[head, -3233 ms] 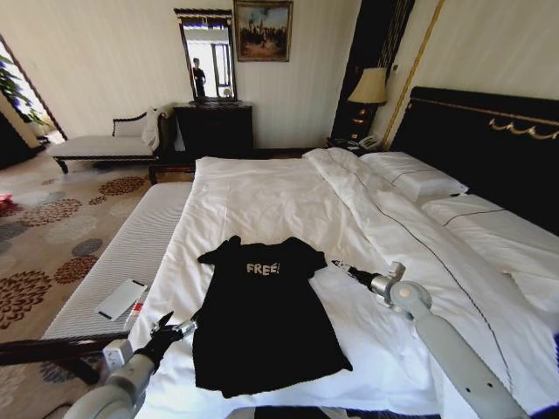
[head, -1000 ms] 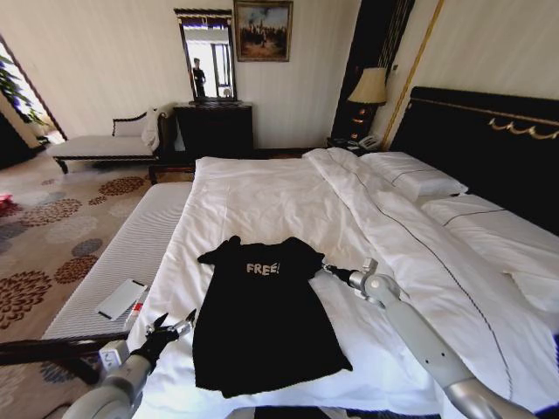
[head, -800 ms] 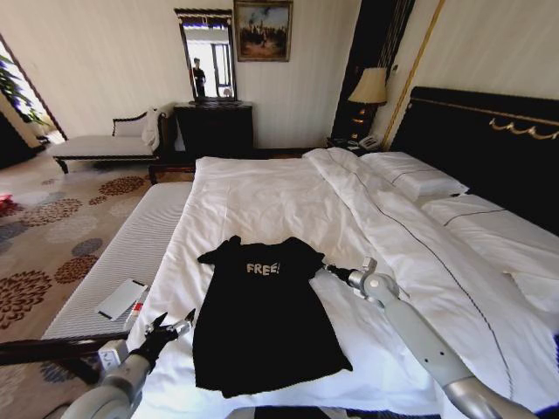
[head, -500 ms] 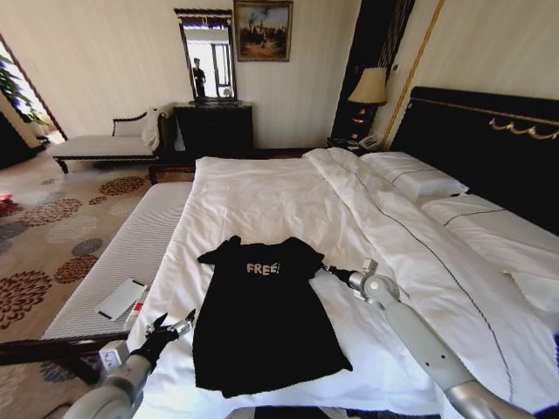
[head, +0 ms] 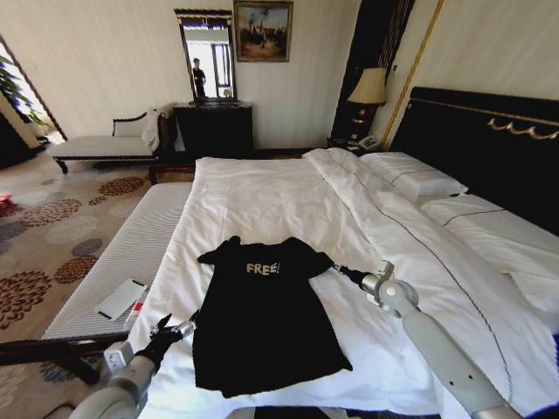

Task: Fold the clothes on the bed.

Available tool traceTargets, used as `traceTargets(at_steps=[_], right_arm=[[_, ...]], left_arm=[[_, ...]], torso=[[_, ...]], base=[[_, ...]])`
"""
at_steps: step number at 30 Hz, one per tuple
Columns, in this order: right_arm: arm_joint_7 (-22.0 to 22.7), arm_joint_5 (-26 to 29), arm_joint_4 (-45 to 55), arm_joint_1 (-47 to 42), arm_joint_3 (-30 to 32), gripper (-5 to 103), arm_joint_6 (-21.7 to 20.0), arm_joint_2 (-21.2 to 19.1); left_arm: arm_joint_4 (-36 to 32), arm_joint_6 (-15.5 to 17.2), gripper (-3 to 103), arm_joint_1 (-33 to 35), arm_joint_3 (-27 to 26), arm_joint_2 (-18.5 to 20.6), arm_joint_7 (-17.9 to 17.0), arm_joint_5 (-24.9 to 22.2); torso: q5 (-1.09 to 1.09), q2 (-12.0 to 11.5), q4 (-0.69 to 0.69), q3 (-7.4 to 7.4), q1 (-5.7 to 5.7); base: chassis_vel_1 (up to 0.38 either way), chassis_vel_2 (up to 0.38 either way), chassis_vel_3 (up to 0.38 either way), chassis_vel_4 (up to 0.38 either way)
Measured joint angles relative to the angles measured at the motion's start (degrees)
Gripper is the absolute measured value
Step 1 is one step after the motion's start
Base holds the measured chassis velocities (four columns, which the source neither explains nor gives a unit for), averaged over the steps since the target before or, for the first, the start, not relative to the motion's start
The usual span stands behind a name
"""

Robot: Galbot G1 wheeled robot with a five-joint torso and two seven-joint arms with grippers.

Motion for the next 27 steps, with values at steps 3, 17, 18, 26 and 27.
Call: traceTargets(at_steps=[3, 17, 18, 26, 27], right_arm=[[0.50, -0.82, 2.87, -2.99, 1.63, 0, 0.02, -0.30], [-0.74, -6.05, -3.01, 1.06, -0.34, 0, 2.41, -2.02], [-0.95, -6.46, -3.65, 1.61, -0.95, 0, 2.49, -2.08], [-2.39, -9.20, -6.69, 3.78, -3.35, 0, 3.10, -3.35], [-2.39, -9.20, -6.69, 3.78, -3.35, 0, 3.10, -3.35]], left_arm=[[-0.06, -0.06, 100, 0.04, -0.11, -0.01, 0.00, 0.04], [0.25, -0.26, 100, -0.05, 0.42, -0.01, 0.29, 0.19], [0.21, -0.26, 100, 0.06, 0.36, -0.05, 0.30, 0.19], [0.17, -0.28, 100, 0.15, 0.50, -0.23, 0.35, 0.30], [0.17, -0.28, 100, 0.15, 0.50, -0.23, 0.35, 0.30]], torso=[[0.00, 0.00, 0.00, 0.00, 0.00], [0.00, 0.00, 0.00, 0.00, 0.00], [0.01, 0.00, 0.00, 0.00, 0.00], [0.01, -0.01, 0.00, 0.00, 0.00], [0.01, -0.01, 0.00, 0.00, 0.00]], base=[[0.000, 0.000, 0.000, 0.000], [0.000, 0.000, 0.000, 0.000], [0.000, 0.000, 0.000, 0.000], [0.000, 0.000, 0.000, 0.000], [0.000, 0.000, 0.000, 0.000]])
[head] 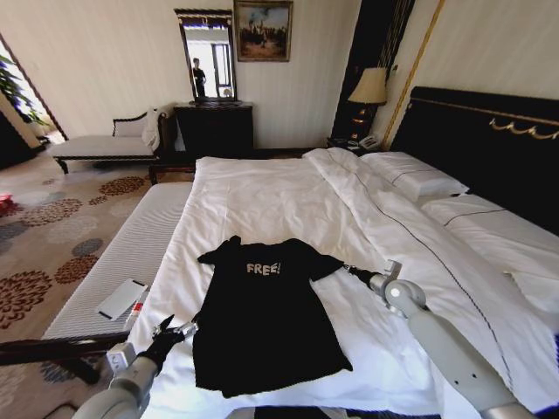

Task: Fold the clothes on the bed.

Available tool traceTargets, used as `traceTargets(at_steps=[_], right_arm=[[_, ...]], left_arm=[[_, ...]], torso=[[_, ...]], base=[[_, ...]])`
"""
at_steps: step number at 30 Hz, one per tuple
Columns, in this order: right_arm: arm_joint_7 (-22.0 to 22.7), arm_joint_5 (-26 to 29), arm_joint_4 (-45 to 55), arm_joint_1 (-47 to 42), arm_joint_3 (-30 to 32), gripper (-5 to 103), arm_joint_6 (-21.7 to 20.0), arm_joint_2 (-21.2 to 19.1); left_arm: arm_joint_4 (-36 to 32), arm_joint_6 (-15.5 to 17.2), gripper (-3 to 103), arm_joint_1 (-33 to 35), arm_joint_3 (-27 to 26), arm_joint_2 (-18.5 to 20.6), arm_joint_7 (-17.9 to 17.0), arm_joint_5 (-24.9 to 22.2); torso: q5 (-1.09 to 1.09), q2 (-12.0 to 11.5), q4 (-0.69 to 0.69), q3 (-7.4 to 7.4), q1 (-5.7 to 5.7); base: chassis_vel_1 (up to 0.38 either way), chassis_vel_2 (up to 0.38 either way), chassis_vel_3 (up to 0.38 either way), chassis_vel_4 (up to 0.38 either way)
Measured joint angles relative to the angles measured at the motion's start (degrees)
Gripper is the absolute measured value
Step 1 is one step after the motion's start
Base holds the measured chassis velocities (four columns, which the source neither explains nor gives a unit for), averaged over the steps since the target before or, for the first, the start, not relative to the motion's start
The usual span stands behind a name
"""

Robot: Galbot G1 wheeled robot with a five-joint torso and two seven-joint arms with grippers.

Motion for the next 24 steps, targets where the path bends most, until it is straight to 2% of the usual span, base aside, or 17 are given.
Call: traceTargets(at_steps=[4, 16, 20, 22, 24], right_arm=[[-0.86, -1.10, -0.71, 0.84, -0.79, 0, 0.41, -1.44], [-0.77, -2.42, 1.92, -1.03, -0.23, 1, 0.77, -1.54], [-0.64, -2.53, 5.17, -4.07, 2.36, 21, 1.34, -1.44], [-0.61, -2.62, 5.53, -4.57, 2.73, 21, 1.47, -1.45], [-0.48, -2.95, 5.98, -5.29, 3.35, 33, 1.89, -1.41]], left_arm=[[0.10, -0.01, 100, -0.18, 0.54, -0.13, 0.00, 0.28], [-0.01, -0.07, 100, -0.20, 0.49, -0.20, -0.07, 0.72], [0.90, -0.11, 100, -2.18, 0.34, 0.00, -0.60, -0.94], [1.07, -0.11, 100, -2.76, 0.49, 0.10, -0.59, -1.10], [1.71, -0.13, 100, -4.40, 0.76, 0.46, -0.54, -1.48]], torso=[[-0.01, 0.00, -0.01, 0.00, 0.00], [0.00, 0.00, 0.01, 0.00, 0.00], [-0.01, 0.00, 0.00, 0.00, 0.00], [-0.01, 0.00, 0.00, 0.00, 0.00], [-0.01, 0.00, -0.01, 0.00, 0.00]], base=[[0.000, 0.000, 0.000, 0.000], [0.000, 0.000, 0.000, 0.000], [0.000, 0.000, 0.000, 0.000], [0.000, 0.000, 0.000, 0.000], [0.000, 0.000, 0.000, 0.000]])
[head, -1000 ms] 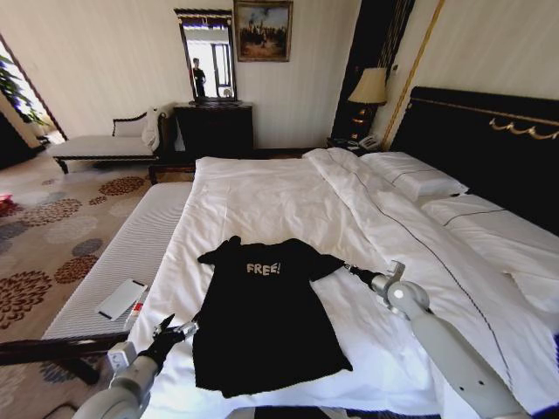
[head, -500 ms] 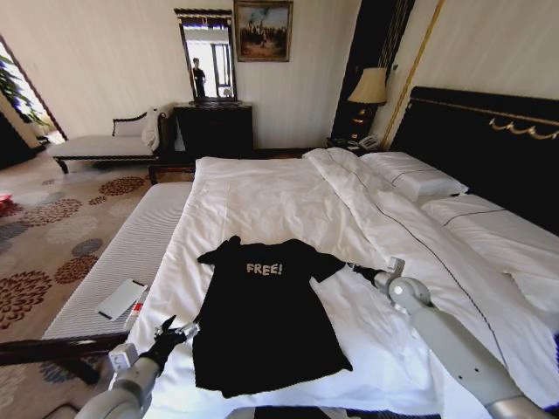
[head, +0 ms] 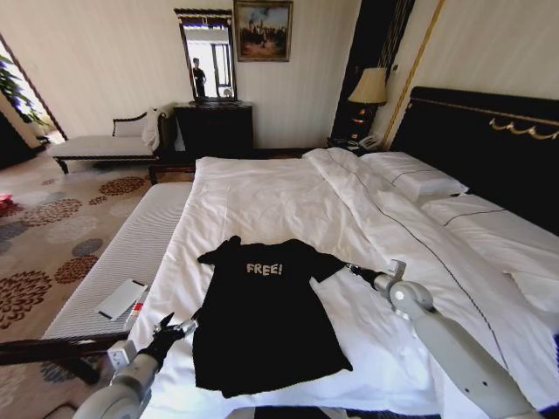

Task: Fold the clothes on the bed.

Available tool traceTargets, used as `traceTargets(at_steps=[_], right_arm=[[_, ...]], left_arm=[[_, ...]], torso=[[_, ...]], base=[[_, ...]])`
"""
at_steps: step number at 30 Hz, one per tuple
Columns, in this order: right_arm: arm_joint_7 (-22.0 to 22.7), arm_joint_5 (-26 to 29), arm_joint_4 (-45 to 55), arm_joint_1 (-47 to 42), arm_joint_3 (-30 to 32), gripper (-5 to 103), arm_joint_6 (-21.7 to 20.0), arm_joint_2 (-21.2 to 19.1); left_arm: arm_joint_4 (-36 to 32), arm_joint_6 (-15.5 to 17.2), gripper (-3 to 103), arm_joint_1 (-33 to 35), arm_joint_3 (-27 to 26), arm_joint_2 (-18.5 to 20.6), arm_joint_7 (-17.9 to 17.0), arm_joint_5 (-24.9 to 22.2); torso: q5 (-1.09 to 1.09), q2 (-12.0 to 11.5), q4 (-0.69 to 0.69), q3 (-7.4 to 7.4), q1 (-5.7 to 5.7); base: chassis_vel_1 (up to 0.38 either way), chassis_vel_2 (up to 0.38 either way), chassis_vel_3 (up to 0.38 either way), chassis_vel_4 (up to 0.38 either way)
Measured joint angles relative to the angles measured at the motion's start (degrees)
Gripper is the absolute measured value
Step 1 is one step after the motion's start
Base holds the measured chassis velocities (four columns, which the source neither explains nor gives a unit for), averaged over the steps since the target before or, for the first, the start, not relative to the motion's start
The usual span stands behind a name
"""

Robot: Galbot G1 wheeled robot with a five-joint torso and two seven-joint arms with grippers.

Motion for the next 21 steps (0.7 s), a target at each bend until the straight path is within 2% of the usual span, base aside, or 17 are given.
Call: traceTargets(at_steps=[1, 2, 4, 5, 8, 10, 14, 16, 17, 21], right_arm=[[0.33, -0.25, 0.30, -0.53, 0.51, 38, 0.43, 0.17], [0.33, -0.25, 0.30, -0.53, 0.51, 38, 0.43, 0.17], [0.58, -0.44, 1.02, -1.48, 1.32, 48, 0.81, 0.34], [0.66, -0.44, 1.39, -1.88, 1.68, 48, 0.93, 0.37], [1.29, -0.26, 3.16, -3.73, 3.41, 65, 1.26, 0.39], [1.41, -0.26, 3.55, -4.19, 3.78, 65, 1.28, 0.33], [2.37, -0.27, 5.00, -5.69, 4.74, 86, 1.27, -0.12], [2.55, -0.24, 5.06, -5.69, 4.73, 86, 1.24, -0.22], [2.89, -0.20, 5.16, -5.64, 4.58, 96, 1.17, -0.36], [3.35, 0.10, 5.30, -5.62, 4.44, 99, 1.00, -0.71]], left_arm=[[0.59, -0.01, 100, -1.60, 0.13, 0.50, 0.05, -0.96], [0.59, -0.01, 100, -1.60, 0.13, 0.50, 0.05, -0.96], [1.85, 0.01, 100, -4.59, 0.51, 1.53, 0.26, -2.63], [2.65, 0.02, 100, -6.04, 0.75, 2.05, 0.50, -3.14], [7.04, 0.27, 100, -12.89, 2.17, 4.34, 0.97, -5.77], [8.28, 0.35, 100, -14.50, 2.53, 4.87, 1.07, -6.44], [14.67, 0.56, 100, -20.92, 3.77, 6.00, 2.14, -9.40], [15.77, 0.61, 100, -21.87, 3.93, 5.98, 2.22, -10.06], [17.62, 0.72, 100, -23.55, 4.33, 5.86, 2.30, -11.22], [22.11, 0.78, 100, -27.20, 5.82, 5.49, 3.18, -11.94]], torso=[[0.00, 0.00, 0.01, 0.00, 0.00], [0.00, 0.00, 0.01, 0.00, 0.00], [0.01, 0.00, 0.01, 0.00, 0.00], [0.01, 0.00, 0.01, 0.00, 0.00], [0.00, 0.00, -0.01, 0.00, 0.00], [-0.01, 0.00, -0.01, 0.00, 0.00], [0.00, 0.00, -0.01, 0.01, 0.00], [0.00, 0.00, 0.01, 0.01, 0.00], [0.01, 0.00, 0.02, 0.01, 0.00], [-0.01, 0.00, 0.01, 0.01, 0.01]], base=[[0.000, 0.000, 0.000, 0.000], [0.000, 0.000, 0.000, 0.000], [0.000, 0.000, 0.000, 0.000], [0.000, 0.000, 0.000, 0.000], [0.000, 0.000, 0.000, 0.000], [0.000, 0.000, 0.000, 0.000], [0.000, 0.000, 0.000, 0.000], [0.000, 0.000, 0.000, 0.000], [0.000, 0.000, 0.000, 0.000], [0.000, 0.000, 0.000, 0.000]])
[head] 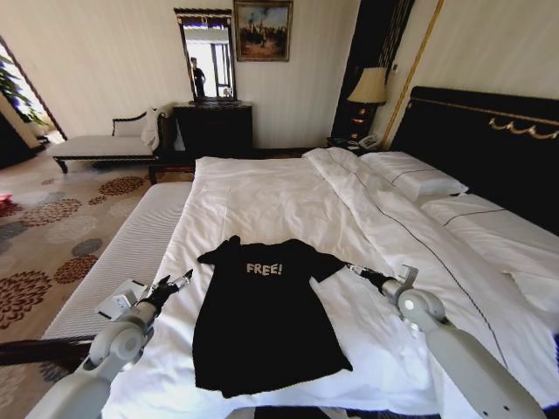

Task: Fold the clothes on the bed.

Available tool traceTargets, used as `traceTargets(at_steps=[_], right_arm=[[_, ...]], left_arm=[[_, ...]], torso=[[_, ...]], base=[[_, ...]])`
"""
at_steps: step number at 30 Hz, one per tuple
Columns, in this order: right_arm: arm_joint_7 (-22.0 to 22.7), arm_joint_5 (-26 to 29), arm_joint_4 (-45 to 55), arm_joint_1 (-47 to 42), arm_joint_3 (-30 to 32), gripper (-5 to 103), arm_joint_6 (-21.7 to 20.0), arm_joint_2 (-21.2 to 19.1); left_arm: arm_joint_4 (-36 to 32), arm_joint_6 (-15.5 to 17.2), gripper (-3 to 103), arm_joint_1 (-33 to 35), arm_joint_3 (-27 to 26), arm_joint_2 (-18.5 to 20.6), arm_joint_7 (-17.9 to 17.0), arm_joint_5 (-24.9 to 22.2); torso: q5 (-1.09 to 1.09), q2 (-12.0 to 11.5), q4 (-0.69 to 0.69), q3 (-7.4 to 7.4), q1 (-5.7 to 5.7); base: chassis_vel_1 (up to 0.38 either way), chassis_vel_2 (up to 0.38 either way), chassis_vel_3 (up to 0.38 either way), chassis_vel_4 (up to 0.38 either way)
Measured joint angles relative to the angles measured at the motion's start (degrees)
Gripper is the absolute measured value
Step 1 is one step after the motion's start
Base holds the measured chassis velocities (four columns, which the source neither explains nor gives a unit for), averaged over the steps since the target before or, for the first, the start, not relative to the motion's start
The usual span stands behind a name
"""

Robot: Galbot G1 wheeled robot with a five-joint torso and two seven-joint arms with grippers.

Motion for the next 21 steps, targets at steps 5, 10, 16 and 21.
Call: traceTargets(at_steps=[5, 10, 16, 21], right_arm=[[0.22, 0.08, -0.01, 0.17, -0.50, 100, -0.15, -0.48], [0.43, 0.14, 0.02, 0.42, -1.21, 100, -0.36, -0.75], [0.59, 0.17, 0.27, -0.24, -1.19, 100, -0.50, -0.84], [0.85, 0.17, 0.57, -0.39, -1.18, 100, -0.60, -0.87]], left_arm=[[5.01, -0.22, 100, -4.67, 1.44, -1.10, 1.40, -0.89], [8.73, -0.26, 100, -8.00, 2.38, -2.27, 2.11, -3.18], [12.54, -0.32, 100, -11.06, 4.42, -3.70, 3.58, -4.26], [14.64, -0.77, 100, -13.63, 6.40, -5.30, 5.07, -4.78]], torso=[[0.01, 0.00, 0.00, 0.00, 0.00], [0.01, 0.00, 0.00, 0.00, 0.00], [0.01, 0.00, -0.01, 0.00, 0.00], [0.02, 0.00, 0.00, 0.00, 0.00]], base=[[0.000, 0.000, 0.000, 0.000], [0.000, 0.000, 0.000, 0.000], [0.000, 0.000, 0.000, 0.000], [0.000, 0.000, 0.000, 0.000]])
